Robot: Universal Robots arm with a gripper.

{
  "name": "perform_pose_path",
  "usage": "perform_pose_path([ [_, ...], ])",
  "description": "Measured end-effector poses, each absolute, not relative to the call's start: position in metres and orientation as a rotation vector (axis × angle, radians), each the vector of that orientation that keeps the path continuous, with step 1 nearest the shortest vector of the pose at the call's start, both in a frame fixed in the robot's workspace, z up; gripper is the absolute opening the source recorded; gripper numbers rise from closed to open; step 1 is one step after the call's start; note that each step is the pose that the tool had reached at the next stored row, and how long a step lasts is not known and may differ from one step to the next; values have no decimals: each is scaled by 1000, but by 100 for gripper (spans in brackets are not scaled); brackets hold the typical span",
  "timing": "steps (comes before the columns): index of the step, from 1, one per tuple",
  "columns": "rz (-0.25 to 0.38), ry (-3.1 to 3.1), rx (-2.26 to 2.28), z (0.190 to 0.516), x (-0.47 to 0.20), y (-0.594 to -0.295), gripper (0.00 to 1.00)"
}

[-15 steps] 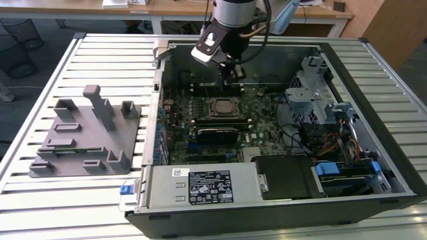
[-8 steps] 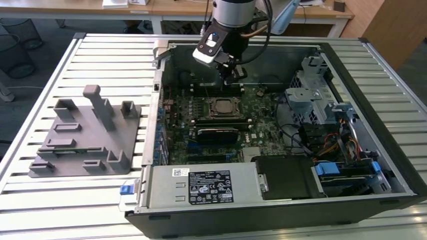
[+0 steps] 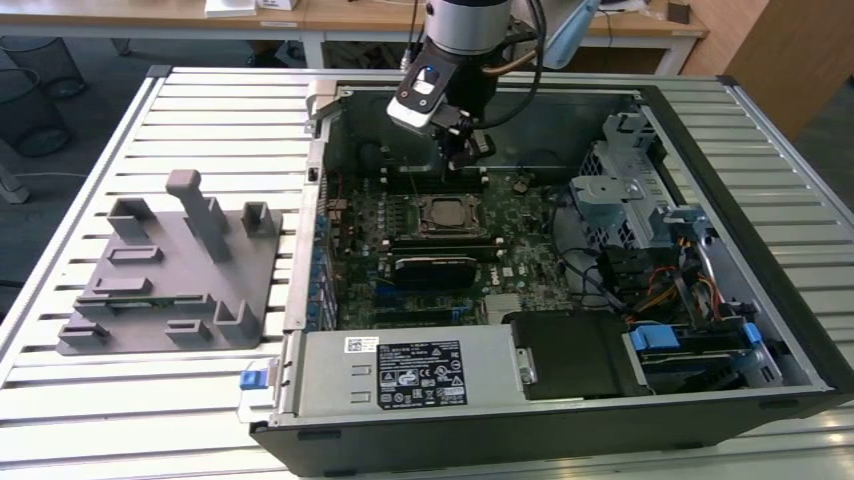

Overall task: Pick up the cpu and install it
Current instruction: 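Install the first cpu locking lever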

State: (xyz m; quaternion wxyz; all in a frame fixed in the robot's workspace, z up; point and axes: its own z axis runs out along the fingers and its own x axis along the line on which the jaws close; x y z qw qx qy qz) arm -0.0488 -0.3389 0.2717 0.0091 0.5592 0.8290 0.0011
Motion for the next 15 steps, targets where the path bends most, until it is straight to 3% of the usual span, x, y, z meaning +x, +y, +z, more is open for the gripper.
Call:
perform_pose_path([
  [15,6,2772,1440,271,-49,-339,11],
])
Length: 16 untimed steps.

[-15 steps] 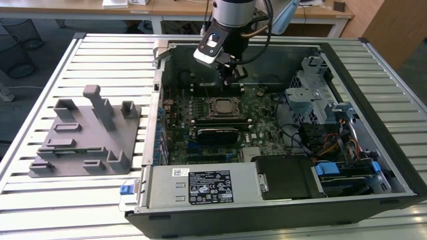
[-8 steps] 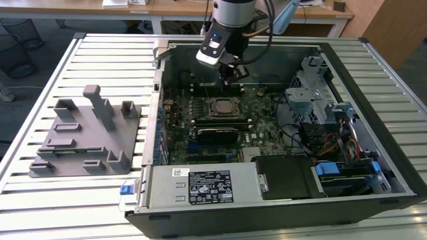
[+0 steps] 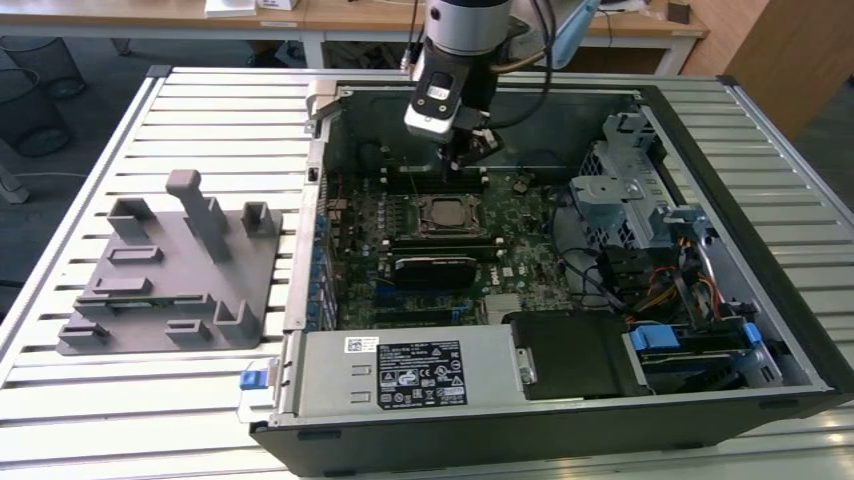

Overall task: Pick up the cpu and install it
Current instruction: 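Install the first cpu locking lever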

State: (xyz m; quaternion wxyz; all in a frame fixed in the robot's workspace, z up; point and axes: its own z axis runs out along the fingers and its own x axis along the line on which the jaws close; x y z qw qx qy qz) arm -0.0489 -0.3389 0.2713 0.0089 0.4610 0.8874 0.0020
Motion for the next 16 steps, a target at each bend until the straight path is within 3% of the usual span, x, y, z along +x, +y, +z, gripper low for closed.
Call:
perform_pose_path([
  [16,8,2846,1288,271,-50,-339,11],
])
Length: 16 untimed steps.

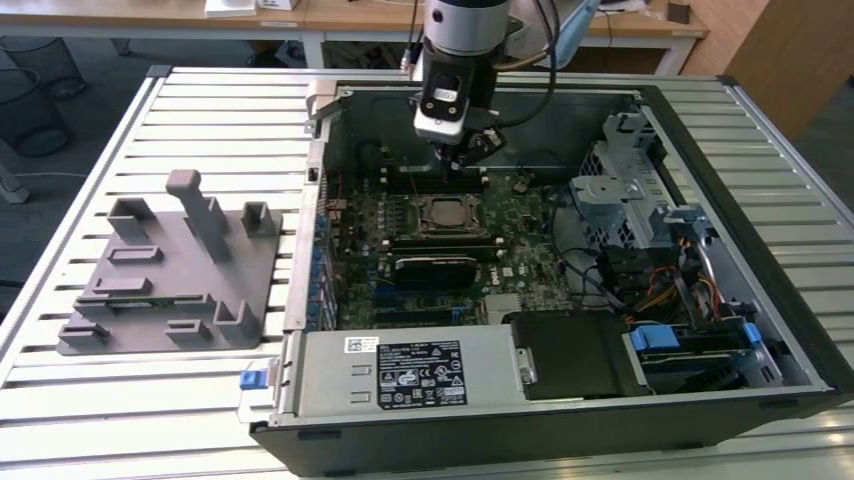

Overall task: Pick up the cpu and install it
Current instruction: 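Install the first cpu locking lever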

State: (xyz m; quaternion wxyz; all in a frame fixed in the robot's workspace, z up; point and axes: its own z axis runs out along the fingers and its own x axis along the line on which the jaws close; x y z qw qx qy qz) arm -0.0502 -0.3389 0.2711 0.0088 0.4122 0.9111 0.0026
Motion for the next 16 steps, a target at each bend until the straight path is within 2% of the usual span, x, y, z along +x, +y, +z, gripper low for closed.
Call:
perform_pose_path([
  [16,12,2994,896,271,-51,-339,11],
])
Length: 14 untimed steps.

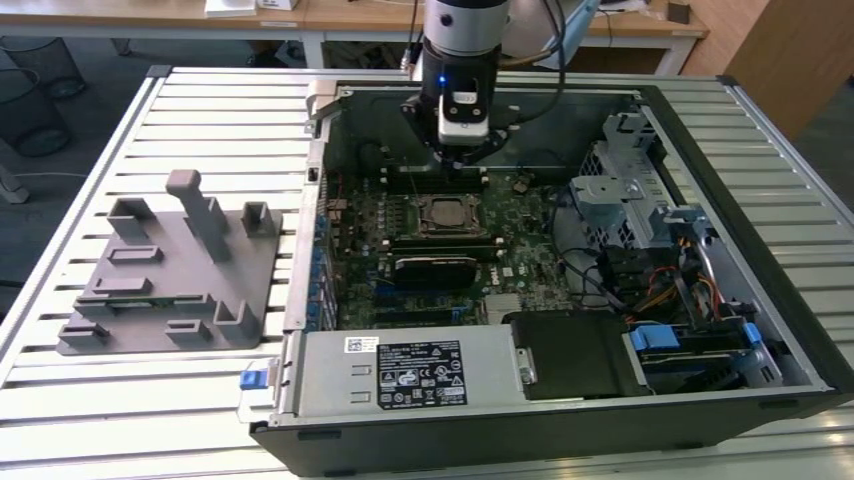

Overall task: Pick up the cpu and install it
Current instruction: 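Install the first cpu locking lever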

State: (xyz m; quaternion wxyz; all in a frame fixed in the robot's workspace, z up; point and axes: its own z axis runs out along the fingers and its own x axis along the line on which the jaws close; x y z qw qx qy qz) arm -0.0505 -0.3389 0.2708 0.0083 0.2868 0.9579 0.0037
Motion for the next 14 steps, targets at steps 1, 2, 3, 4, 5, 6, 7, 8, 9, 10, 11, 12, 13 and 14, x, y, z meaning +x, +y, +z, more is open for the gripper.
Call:
perform_pose_path([
  [1,12,3002,870,271,-51,-339,11],
  [2,12,3009,842,271,-51,-339,11],
  [3,12,3018,813,271,-51,-339,11],
  [4,12,3025,786,271,-51,-339,11],
  [5,13,3032,758,271,-51,-339,11],
  [6,13,3039,731,271,-51,-339,11],
  [7,13,3045,704,271,-51,-339,11],
  [8,13,3051,678,271,-51,-339,11],
  [9,14,3057,649,271,-51,-339,11],
  [10,14,3063,623,271,-51,-339,11],
  [11,14,3068,598,271,-51,-339,11],
  [12,14,3073,574,271,-51,-339,11],
  [13,14,3077,551,271,-51,-339,11],
  [14,15,3081,528,271,-51,-339,11],
])
